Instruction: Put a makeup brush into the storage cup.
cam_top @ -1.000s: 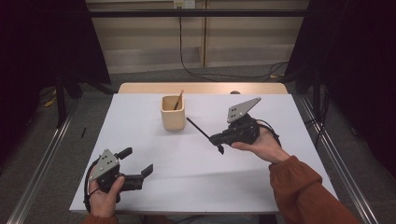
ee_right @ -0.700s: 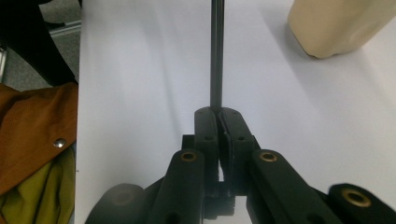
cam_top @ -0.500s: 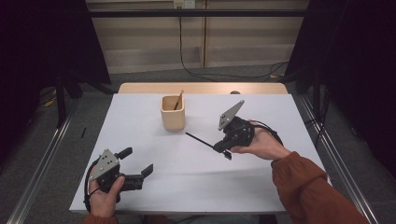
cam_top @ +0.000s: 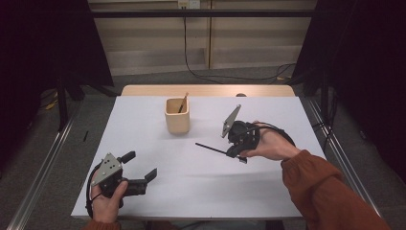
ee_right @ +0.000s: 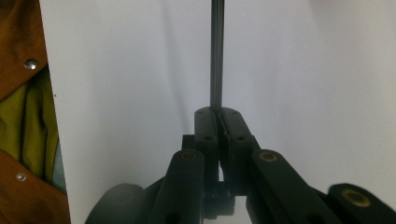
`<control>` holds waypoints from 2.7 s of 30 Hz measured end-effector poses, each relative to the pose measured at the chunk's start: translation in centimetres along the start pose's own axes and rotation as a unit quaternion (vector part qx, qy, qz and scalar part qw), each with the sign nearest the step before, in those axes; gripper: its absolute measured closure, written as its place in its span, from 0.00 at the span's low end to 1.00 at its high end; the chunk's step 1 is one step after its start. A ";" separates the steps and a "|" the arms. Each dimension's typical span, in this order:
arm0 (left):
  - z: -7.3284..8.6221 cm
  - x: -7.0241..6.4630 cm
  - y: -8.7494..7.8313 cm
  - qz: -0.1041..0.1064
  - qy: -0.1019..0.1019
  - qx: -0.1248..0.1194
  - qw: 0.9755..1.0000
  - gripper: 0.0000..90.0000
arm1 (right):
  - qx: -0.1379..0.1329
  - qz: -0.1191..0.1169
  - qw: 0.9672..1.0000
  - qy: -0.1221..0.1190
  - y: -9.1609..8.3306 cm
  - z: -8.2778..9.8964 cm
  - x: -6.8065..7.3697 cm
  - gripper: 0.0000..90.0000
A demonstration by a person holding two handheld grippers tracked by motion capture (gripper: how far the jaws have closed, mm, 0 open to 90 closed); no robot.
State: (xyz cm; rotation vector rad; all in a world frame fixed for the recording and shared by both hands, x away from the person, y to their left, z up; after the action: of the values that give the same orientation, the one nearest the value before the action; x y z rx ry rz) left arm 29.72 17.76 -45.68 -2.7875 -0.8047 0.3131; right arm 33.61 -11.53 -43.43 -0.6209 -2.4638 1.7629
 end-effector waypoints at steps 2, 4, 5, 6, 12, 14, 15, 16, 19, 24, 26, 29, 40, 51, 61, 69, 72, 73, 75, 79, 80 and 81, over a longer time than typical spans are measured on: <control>0.0 0.0 0.0 0.000 -0.001 -0.001 1.000 0.03 | 0.004 -0.001 1.000 -0.011 -0.3 0.1 -0.2 0.96; 0.0 0.0 0.1 0.001 0.000 0.001 1.000 0.03 | 0.013 -0.003 1.000 -0.017 -0.5 0.3 -0.1 0.96; 0.0 0.0 0.0 0.001 0.002 0.003 1.000 0.03 | 0.020 -0.004 1.000 -0.020 -0.5 0.4 -0.1 0.96; 0.0 0.0 0.0 0.001 0.002 0.003 1.000 0.03 | 0.030 -0.010 0.999 -0.025 -0.4 0.6 0.1 0.96; 0.2 -0.1 0.1 0.004 0.011 0.019 1.000 0.03 | 0.066 -0.021 0.997 -0.046 0.4 1.3 0.7 0.96; 0.2 -0.1 0.1 0.005 0.016 0.022 1.000 0.03 | 0.068 -0.026 0.996 -0.047 0.6 1.4 0.9 0.96; 0.2 -0.1 0.1 0.005 0.015 0.021 1.000 0.03 | 0.076 -0.027 0.995 -0.051 0.7 1.5 0.9 0.96; 0.2 0.0 0.1 0.004 0.015 0.023 1.000 0.03 | 0.081 -0.030 0.995 -0.057 0.8 1.6 0.9 0.96; 0.2 0.0 0.0 0.007 0.013 0.023 1.000 0.03 | 0.097 -0.033 0.993 -0.067 1.1 1.9 1.3 0.96; -0.2 -0.1 -0.4 0.015 0.017 0.025 0.999 0.03 | 0.087 -0.041 0.993 -0.071 1.0 1.7 1.5 0.96; -0.7 0.0 -0.8 0.009 0.021 0.016 1.000 0.03 | 0.084 -0.040 0.993 -0.069 1.1 1.6 1.5 0.96; -1.3 -0.2 -1.1 0.018 0.010 -0.001 1.000 0.03 | 0.085 -0.044 0.994 -0.061 1.2 1.7 1.6 0.96; -4.1 -0.6 -1.7 0.046 0.030 -0.033 0.998 0.02 | 0.066 -0.052 0.995 -0.054 1.1 1.9 1.8 0.96; -5.8 -1.2 0.2 0.080 0.053 0.001 0.995 0.02 | 0.065 -0.063 0.994 -0.061 1.5 1.7 2.0 0.96; -7.5 -1.8 2.9 0.127 0.059 0.027 0.990 0.02 | 0.067 -0.061 0.994 -0.062 1.6 1.8 2.1 0.96; -8.5 -2.3 4.8 0.168 0.056 0.036 0.984 0.02 | 0.071 -0.060 0.994 -0.062 1.8 1.7 2.1 0.96; -8.7 -2.6 5.6 0.184 0.056 0.043 0.980 0.03 | 0.073 -0.063 0.993 -0.064 2.0 1.7 2.2 0.96; -8.8 -2.7 5.9 0.185 0.057 0.047 0.980 0.03 | 0.073 -0.062 0.993 -0.065 2.0 1.6 2.2 0.96; -8.9 -2.9 6.3 0.192 0.062 0.053 0.978 0.03 | 0.071 -0.063 0.993 -0.068 1.9 1.5 2.3 0.96; -9.1 -3.4 7.3 0.207 0.071 0.065 0.974 0.02 | 0.072 -0.062 0.993 -0.065 1.9 1.5 2.3 0.96; -9.1 -3.5 7.5 0.212 0.074 0.069 0.972 0.02 | 0.072 -0.063 0.993 -0.066 1.9 1.5 2.3 0.96; -9.1 -3.6 7.7 0.218 0.075 0.078 0.970 0.02 | 0.072 -0.062 0.993 -0.067 1.8 1.4 2.3 0.96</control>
State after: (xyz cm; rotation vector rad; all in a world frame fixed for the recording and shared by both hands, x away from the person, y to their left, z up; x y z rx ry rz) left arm 32.98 8.03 -38.58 -2.7699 -0.1205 0.2191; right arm 31.62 -11.51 -46.06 -0.3413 -2.3699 1.9685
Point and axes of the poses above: each handheld gripper's, and its own axes: y roughly forward along the jaws, z roughly out of its underside, x roughly to its left, the point moved 8 cm from there along y, roughly forward along the jaws, and after that the axes turned 13 degrees about z, right-handed, at the moved point
